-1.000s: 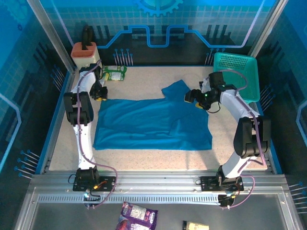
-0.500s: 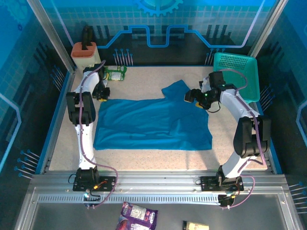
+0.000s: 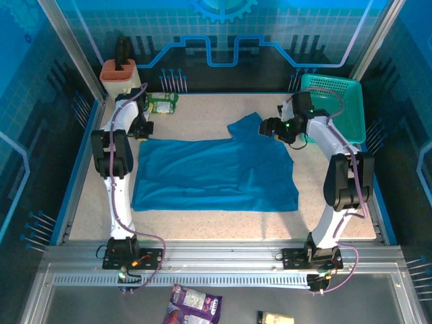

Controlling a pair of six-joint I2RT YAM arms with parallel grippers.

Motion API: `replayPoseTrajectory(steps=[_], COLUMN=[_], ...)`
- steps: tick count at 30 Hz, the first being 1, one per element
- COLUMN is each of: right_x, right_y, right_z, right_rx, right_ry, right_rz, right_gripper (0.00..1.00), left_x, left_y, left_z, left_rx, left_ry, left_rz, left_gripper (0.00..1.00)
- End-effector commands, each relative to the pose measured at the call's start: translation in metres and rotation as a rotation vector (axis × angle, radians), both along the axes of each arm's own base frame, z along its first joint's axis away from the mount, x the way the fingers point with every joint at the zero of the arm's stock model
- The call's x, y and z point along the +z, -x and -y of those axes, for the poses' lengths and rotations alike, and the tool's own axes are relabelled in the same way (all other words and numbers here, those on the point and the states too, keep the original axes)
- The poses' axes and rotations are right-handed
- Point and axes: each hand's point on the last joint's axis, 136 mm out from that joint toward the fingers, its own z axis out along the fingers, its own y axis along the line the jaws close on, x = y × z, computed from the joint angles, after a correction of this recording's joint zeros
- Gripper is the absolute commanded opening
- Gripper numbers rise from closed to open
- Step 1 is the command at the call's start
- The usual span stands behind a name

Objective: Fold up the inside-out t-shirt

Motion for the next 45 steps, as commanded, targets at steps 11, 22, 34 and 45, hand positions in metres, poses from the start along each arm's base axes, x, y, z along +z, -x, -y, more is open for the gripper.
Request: replayPoseTrajectory(steps=[11, 22, 34, 45], right_x=[-0.055, -0.094, -0.133, -0.097], right_y=[-0.103, -0.159, -0.155, -0.166], right_z=[0.024, 0.010, -0.005, -0.004], right_rx=[0.184, 0.205, 0.312, 0.292], right_ry=[0.269, 0.250, 0.226, 0.287], right_rz=[0.051, 0.113, 0.100, 0.181], right_gripper=[0.37, 0.35, 0.34, 0.04], left_x=[0.023, 0.016, 0.016, 0.015], left_y=[-0.003, 0.003, 0.007, 0.006], left_z=[0.009, 0.015, 0.019, 0.014], left_rx=[0.038, 0.057, 0.057, 0.077], left_ry=[0.065, 0.107, 0.124, 0.109], left_rz=[0.051, 0.044, 0.038, 0.044], left_gripper=[0.00, 0.00, 0.00, 0.00])
